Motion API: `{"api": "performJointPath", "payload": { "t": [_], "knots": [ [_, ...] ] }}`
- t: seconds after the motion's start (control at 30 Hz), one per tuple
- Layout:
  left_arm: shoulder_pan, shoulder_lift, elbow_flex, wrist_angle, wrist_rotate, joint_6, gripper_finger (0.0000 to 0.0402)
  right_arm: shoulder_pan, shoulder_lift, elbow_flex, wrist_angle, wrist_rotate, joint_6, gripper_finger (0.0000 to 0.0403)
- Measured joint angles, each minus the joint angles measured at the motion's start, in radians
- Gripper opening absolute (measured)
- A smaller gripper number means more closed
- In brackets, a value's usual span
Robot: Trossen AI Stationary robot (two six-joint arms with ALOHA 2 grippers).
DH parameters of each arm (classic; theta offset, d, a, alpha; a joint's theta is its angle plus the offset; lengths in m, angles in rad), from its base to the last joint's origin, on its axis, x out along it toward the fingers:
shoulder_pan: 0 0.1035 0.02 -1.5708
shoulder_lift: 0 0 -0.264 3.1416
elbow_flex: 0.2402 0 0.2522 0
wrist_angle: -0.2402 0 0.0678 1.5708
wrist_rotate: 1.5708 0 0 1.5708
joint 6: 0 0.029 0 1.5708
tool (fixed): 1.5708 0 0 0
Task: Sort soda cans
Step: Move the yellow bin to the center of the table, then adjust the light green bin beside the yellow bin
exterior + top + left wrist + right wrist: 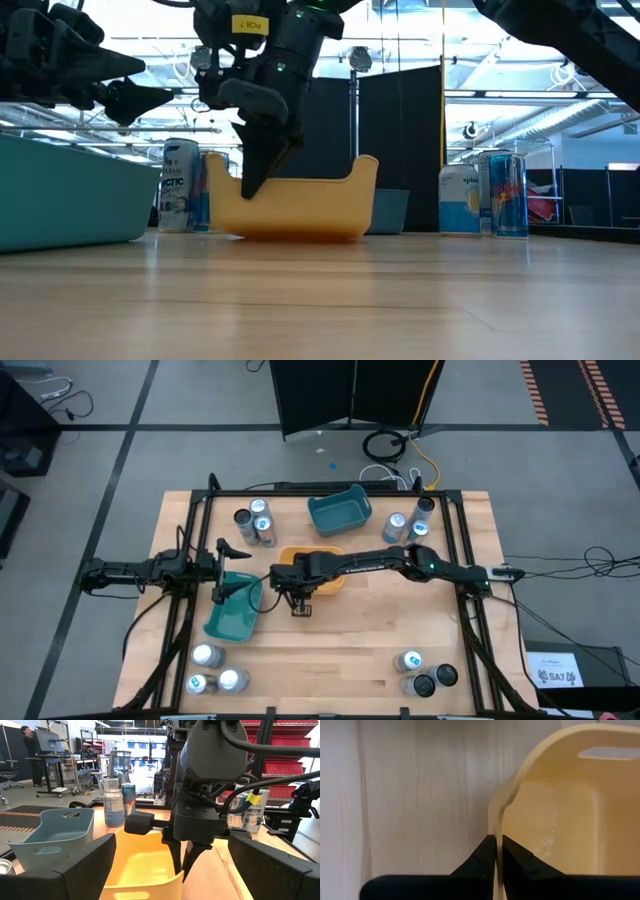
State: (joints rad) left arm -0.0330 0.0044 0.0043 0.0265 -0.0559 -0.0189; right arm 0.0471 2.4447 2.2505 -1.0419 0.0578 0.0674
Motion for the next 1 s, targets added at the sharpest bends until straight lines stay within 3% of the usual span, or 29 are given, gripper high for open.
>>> {"api": "performJointPath", "payload": {
  "t": [0.2,0.63,1.0],
  "knots": [
    [0.0,0.0,0.0,0.0,0.0,0.0,0.0393,0.001,0.0,0.0,0.013,-0.002,-0.005,0.0025],
    [0.0,0.0,0.0,0.0,0.0,0.0,0.0393,-0.003,-0.019,0.0,-0.031,-0.002,-0.008,0.01],
    [0.0,0.0,0.0,0.0,0.0,0.0,0.0393,-0.014,-0.131,0.001,-0.082,-0.001,-0.001,0.0107]
  ]
}}
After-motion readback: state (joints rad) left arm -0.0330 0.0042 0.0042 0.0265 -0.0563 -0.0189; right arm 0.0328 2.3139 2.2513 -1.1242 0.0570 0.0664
